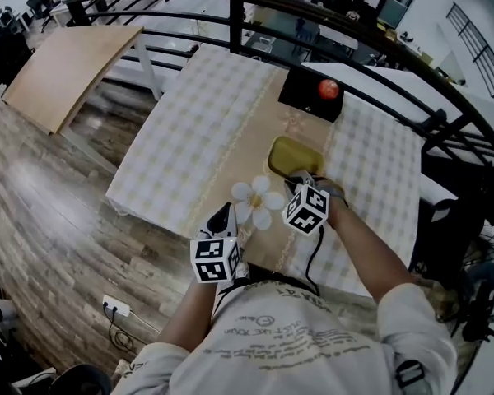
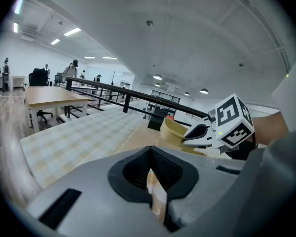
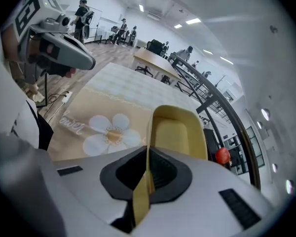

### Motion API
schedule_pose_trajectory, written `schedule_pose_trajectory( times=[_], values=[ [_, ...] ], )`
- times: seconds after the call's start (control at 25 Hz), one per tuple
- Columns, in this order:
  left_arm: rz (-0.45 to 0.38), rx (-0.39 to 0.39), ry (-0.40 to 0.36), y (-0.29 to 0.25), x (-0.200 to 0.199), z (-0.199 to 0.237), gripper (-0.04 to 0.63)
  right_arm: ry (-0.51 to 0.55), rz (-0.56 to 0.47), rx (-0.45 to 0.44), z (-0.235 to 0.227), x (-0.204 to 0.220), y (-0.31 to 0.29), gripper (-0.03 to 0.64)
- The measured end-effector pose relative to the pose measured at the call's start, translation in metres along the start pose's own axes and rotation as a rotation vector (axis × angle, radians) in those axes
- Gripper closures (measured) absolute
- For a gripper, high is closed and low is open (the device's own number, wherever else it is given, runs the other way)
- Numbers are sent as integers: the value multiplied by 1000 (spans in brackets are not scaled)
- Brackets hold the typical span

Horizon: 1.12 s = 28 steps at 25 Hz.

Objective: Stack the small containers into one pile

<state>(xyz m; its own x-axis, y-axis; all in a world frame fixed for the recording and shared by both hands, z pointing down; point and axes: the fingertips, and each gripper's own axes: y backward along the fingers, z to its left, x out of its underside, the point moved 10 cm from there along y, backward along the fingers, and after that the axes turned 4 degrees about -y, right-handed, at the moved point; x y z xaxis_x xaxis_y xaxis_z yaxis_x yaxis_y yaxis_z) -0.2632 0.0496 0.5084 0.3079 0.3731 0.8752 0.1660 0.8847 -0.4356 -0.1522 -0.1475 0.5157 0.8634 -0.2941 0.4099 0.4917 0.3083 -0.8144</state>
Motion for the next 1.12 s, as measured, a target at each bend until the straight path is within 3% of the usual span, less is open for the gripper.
schedule_pose_trajectory(
  times=[0.48,1.12],
  values=[
    [26,173,-93,-45,-14,-69,592,-133,128,42,-11,101,32,604],
    [56,163,-108,-59,-13,-91,592,-81,139,-75,12,121,21,604]
  ],
)
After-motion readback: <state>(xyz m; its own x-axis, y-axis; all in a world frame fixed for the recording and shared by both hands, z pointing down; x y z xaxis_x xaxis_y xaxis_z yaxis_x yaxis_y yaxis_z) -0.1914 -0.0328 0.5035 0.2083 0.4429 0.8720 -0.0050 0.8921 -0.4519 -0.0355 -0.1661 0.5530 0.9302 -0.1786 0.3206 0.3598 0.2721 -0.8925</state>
